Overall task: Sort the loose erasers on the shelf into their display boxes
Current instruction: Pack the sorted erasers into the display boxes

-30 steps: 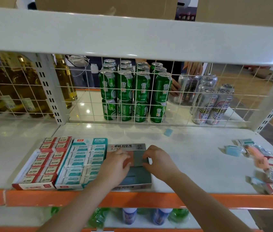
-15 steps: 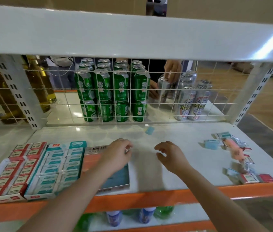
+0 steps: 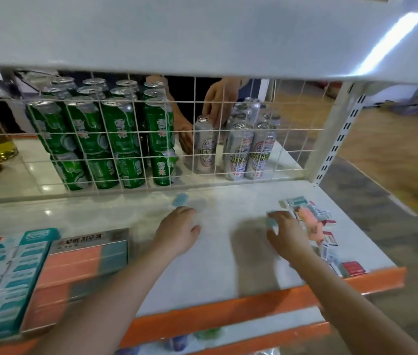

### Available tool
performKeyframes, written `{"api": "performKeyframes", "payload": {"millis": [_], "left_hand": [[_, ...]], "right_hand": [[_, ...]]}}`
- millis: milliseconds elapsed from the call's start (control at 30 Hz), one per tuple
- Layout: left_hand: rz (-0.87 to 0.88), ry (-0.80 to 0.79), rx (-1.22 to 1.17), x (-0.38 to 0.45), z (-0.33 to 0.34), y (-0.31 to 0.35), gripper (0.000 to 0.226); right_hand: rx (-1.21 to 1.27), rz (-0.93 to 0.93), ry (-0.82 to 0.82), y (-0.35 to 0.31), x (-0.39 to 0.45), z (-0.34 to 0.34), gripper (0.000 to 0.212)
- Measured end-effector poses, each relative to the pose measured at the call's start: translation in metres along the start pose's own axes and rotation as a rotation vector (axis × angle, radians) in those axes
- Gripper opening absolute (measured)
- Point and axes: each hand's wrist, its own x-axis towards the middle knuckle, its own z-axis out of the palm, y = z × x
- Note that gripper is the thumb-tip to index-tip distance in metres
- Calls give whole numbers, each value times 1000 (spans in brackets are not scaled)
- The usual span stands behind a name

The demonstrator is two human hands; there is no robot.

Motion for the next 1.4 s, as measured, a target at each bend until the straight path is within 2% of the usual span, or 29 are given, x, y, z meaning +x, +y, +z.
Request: {"api": "performKeyframes", "payload": {"millis": [233, 433, 733, 1133, 1267, 1400], "left_hand": [[-135, -95, 67, 33, 7, -13, 68], [-149, -36, 104, 30, 14, -7, 54], [-56, 19, 67, -7, 15, 6, 52], [84, 15, -53, -65, 11, -16, 44], [-45, 103, -142, -59, 9, -19, 33], [-247, 110, -190, -45, 12, -19, 36]], "right_hand": [[-97, 21, -17, 21, 17, -3, 41], [-18, -101, -65, 12, 17, 7, 33], [96, -241, -124, -22, 7, 25, 32], [142, -256, -170, -49, -21, 36, 36], [173, -199, -151, -49, -23, 35, 42], [148, -185, -163, -47, -21, 34, 44]]}}
